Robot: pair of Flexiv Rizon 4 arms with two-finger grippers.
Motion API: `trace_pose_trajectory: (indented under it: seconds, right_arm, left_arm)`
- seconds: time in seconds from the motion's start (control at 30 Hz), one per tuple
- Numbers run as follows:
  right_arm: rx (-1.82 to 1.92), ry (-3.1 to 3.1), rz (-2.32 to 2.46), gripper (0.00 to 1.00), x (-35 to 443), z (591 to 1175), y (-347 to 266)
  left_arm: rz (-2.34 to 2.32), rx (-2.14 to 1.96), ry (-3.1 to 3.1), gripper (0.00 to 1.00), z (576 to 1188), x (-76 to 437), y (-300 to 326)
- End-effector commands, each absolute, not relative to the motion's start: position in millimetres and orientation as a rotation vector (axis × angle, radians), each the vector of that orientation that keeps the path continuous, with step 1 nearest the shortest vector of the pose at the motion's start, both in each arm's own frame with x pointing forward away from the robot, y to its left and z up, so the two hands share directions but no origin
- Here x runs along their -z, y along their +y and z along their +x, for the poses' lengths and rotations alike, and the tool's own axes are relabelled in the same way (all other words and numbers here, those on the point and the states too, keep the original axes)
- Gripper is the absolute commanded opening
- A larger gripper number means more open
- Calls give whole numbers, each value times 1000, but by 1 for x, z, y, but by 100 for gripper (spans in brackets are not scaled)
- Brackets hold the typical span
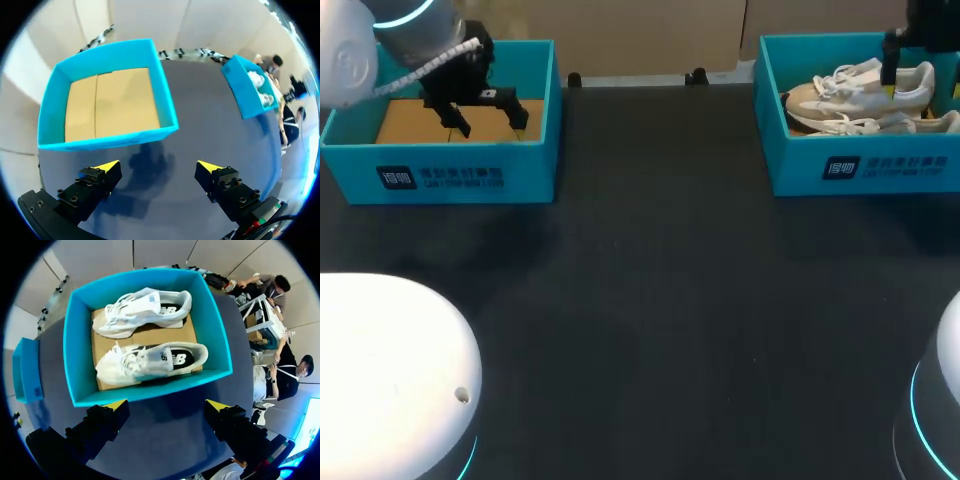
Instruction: Take the shoe out of the shoebox, open the shoe tongue, remove and reinsert the insole, then place the shoe into the shoebox
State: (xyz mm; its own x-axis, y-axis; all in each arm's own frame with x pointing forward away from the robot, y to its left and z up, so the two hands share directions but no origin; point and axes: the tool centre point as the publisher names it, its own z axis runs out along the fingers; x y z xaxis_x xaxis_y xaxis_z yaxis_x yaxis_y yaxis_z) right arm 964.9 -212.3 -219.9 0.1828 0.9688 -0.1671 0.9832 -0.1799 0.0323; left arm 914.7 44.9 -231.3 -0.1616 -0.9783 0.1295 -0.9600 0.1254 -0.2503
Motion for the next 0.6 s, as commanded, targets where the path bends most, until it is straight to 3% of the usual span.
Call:
trace_pose_trajectory:
  seconds: [0.03, 0.6]
  right_arm:
    - [101, 1929, 2248, 100, 212, 937, -200]
    - [-41, 2030, 2230, 100, 209, 881, -169]
  left_arm:
    - [-2055, 352, 2260, 100, 922, 227, 45]
    - [-2172, 288, 2244, 100, 933, 225, 48]
